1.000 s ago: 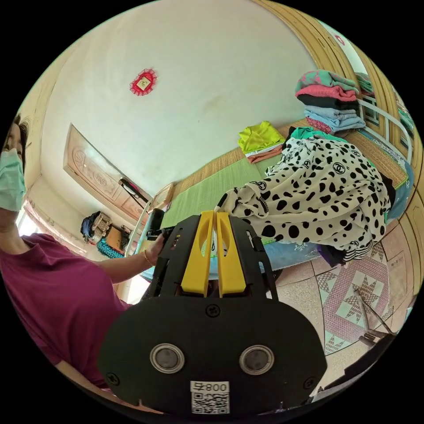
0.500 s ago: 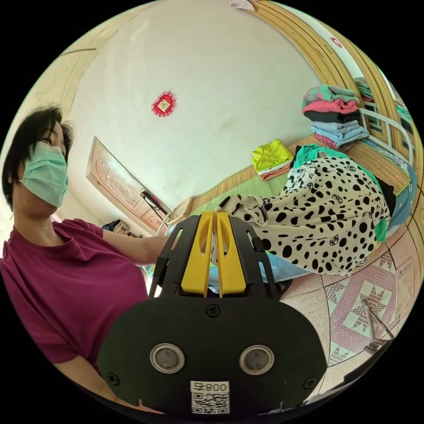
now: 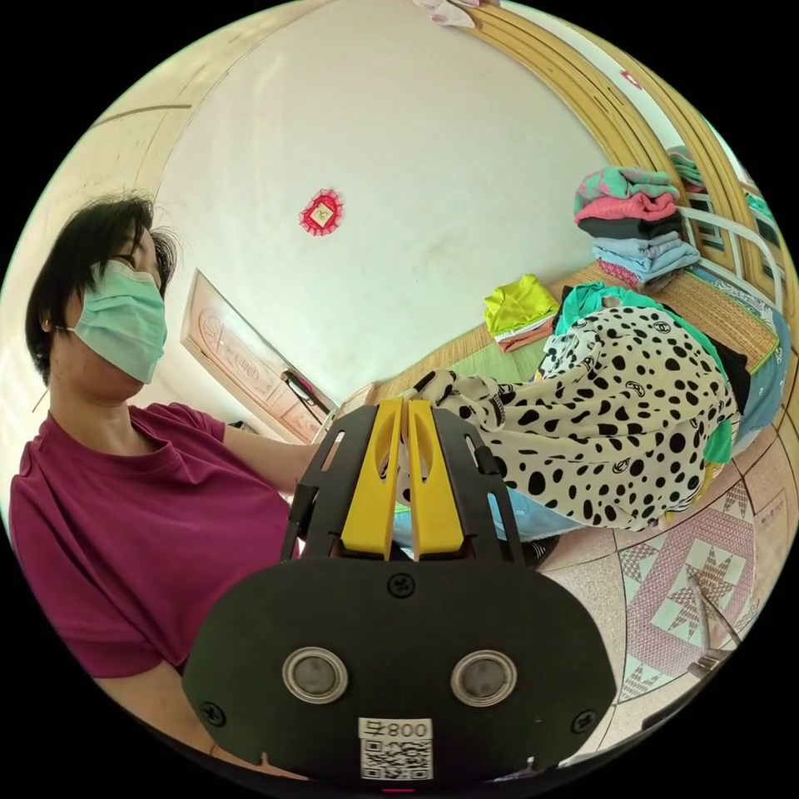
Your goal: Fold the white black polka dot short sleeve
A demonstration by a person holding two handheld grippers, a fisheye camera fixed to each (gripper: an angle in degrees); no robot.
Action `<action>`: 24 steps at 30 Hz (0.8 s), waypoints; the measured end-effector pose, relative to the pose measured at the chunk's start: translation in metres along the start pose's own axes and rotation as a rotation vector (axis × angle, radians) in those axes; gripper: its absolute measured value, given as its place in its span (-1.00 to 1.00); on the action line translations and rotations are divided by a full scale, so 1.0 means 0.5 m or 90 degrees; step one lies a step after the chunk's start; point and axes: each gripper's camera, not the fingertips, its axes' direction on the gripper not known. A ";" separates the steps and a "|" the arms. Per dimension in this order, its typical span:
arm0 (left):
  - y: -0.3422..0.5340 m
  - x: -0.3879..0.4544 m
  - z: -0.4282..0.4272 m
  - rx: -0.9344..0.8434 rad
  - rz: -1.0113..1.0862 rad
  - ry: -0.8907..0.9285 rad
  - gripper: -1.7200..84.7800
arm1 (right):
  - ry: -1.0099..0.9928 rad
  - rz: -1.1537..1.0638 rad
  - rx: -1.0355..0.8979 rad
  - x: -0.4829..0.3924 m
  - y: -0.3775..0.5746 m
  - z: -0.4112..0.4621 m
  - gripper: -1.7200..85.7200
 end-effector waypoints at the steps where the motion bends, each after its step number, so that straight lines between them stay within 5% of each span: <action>1: 0.014 0.024 -0.019 0.014 0.011 0.013 -0.94 | -0.001 0.000 0.002 0.003 0.000 -0.002 -0.94; 24: 0.638 0.670 -0.430 0.306 0.353 0.175 -0.95 | -0.146 -0.100 0.020 -0.114 0.031 0.043 -0.95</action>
